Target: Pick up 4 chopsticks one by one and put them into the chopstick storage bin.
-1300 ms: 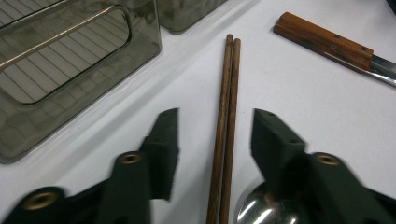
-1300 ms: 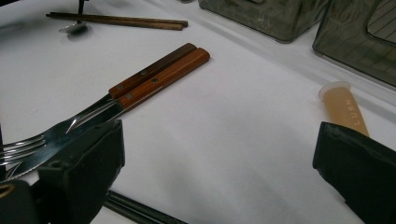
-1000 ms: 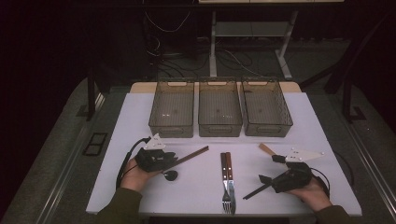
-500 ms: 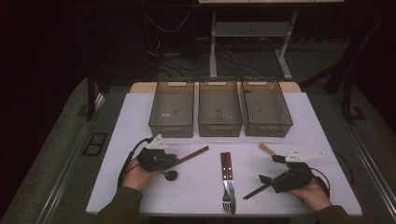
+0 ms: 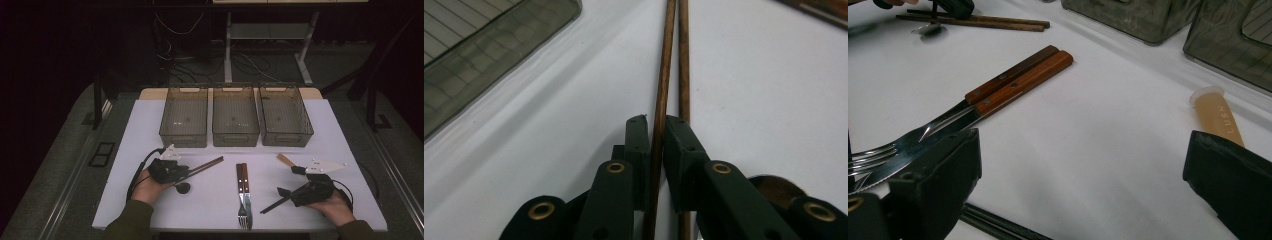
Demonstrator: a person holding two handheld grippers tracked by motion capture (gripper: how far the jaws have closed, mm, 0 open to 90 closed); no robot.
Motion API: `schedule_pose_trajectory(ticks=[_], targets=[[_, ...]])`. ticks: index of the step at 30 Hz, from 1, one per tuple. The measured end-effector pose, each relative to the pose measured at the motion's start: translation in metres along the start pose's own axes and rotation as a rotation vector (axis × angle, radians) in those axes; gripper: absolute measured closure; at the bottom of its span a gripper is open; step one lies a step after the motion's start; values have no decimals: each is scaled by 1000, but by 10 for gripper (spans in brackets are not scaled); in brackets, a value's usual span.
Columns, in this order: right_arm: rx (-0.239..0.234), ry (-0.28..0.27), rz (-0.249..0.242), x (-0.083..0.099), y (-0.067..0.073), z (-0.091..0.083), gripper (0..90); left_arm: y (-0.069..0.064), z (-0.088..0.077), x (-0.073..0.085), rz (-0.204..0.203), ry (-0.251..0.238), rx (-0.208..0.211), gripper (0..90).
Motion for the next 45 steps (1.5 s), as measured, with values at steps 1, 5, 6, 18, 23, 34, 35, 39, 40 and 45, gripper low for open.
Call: schedule_pose_trajectory(ticks=[1, 5, 6, 18, 23, 34, 35, 39, 40, 45], targets=[[1, 0, 0, 0, 0, 0, 24, 0, 0, 0, -4, -3, 2, 802], [1, 1, 0, 0, 0, 0, 24, 0, 1, 1, 5, -10, -2, 810], [1, 2, 0, 0, 0, 0, 24, 0, 0, 1, 13, -7, -9, 812], [0, 1, -1, 0, 1, 0, 24, -1, 0, 0, 52, -7, -14, 850], [-1, 0, -2, 0, 0, 0, 24, 0, 0, 0, 42, -9, -2, 852], [0, 1, 3, 0, 1, 0, 24, -1, -2, -3, 17, -4, 5, 853], [0, 1, 0, 0, 1, 0, 24, 0, -3, -4, 15, -5, 5, 853], [-2, -4, 0, 0, 2, -1, 24, 2, -10, -7, -4, -9, 8, 853], [-2, -4, 0, 0, 2, -1, 24, 2, -12, -7, -11, -11, 11, 853], [-3, -3, -1, 0, 2, -1, 24, 2, -18, -8, -28, -2, 27, 853]])
Point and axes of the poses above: each handheld gripper's, and its own axes: z roughly forward along the jaws, x roughly out of its underside, y roughly to its left, the point moved 7 cm from there along z, roughly forward along the jaws, and after that the axes turned 12 degrees about -x, right-handed, at the moved point
